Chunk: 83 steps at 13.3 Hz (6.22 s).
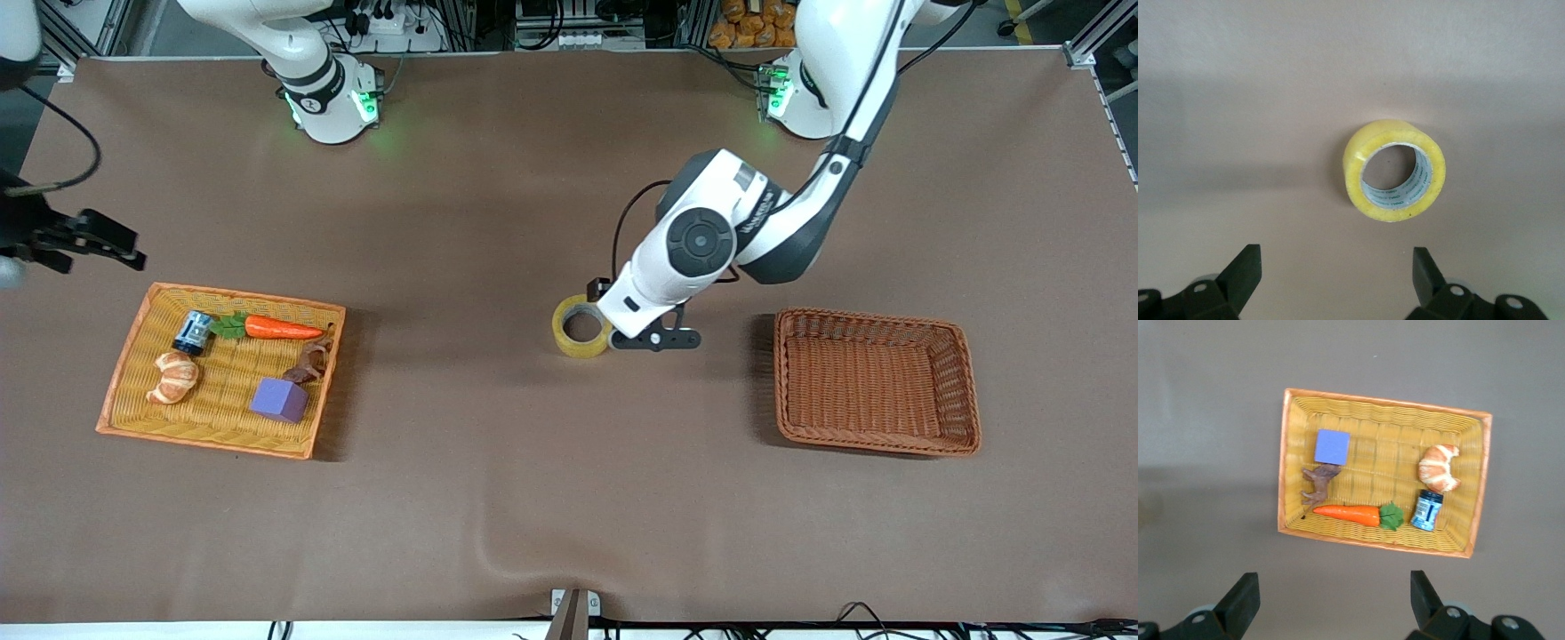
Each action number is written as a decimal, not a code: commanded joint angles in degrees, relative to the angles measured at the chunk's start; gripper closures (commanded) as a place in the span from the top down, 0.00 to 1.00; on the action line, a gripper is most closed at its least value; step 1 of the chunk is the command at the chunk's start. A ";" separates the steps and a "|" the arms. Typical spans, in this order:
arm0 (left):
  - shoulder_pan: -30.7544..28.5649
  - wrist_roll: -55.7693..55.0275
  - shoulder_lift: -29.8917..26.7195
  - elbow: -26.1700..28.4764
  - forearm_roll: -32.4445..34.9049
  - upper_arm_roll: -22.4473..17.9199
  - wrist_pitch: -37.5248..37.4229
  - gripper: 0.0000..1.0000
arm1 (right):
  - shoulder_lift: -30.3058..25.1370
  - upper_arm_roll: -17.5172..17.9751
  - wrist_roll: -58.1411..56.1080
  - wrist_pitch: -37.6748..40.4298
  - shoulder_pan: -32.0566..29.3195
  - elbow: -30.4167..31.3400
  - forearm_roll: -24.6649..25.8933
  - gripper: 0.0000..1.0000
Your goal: Transfer tape with both arms
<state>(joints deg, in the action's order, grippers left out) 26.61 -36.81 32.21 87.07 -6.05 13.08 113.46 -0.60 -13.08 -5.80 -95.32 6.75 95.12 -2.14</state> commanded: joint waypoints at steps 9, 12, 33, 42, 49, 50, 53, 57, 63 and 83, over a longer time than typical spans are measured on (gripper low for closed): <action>6.61 -10.65 9.79 -0.85 10.96 -0.86 9.93 1.00 | -2.83 4.73 3.34 8.04 -1.57 -1.60 9.86 1.00; 6.61 -10.91 10.41 -0.76 11.06 -0.86 10.38 1.00 | -2.48 4.65 3.34 7.78 -2.09 -1.69 7.69 1.00; 5.57 -17.06 4.90 -0.50 17.39 -0.95 3.81 0.00 | 0.42 4.56 -2.72 9.00 -5.16 -3.98 1.34 1.00; -11.19 3.98 -12.61 0.20 15.98 -0.34 -8.60 0.00 | 0.51 4.56 -2.02 9.10 -4.99 -4.15 1.17 1.00; -26.25 24.77 -15.08 5.03 13.17 -0.33 -7.73 0.00 | 0.42 4.47 -1.84 9.01 -5.17 -4.77 0.64 1.00; -27.91 25.90 -15.16 5.82 13.17 -0.33 -6.94 0.00 | 0.42 4.47 -1.84 9.18 -5.08 -4.77 0.64 1.00; -32.39 28.11 -14.99 9.33 13.08 -0.25 -3.79 0.00 | 0.33 4.65 -2.02 9.18 -3.59 -6.43 1.60 1.00; -37.40 32.14 -12.63 15.31 13.08 -0.33 7.35 0.00 | 0.16 4.38 -1.49 11.45 -3.67 -7.93 1.08 1.00; -39.53 35.41 -5.94 19.27 13.96 -0.51 17.59 0.00 | 0.16 4.38 -1.58 12.88 -3.76 -7.14 1.43 1.00; -37.77 35.85 -10.50 -10.16 14.92 1.69 -16.77 1.00 | 1.04 4.47 -2.28 6.90 -3.41 -6.53 1.78 1.00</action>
<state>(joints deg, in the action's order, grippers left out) -11.51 -1.09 21.74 80.67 9.05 14.52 100.58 0.60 -8.41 -7.50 -87.40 3.02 88.39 -0.58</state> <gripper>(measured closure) 0.000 0.000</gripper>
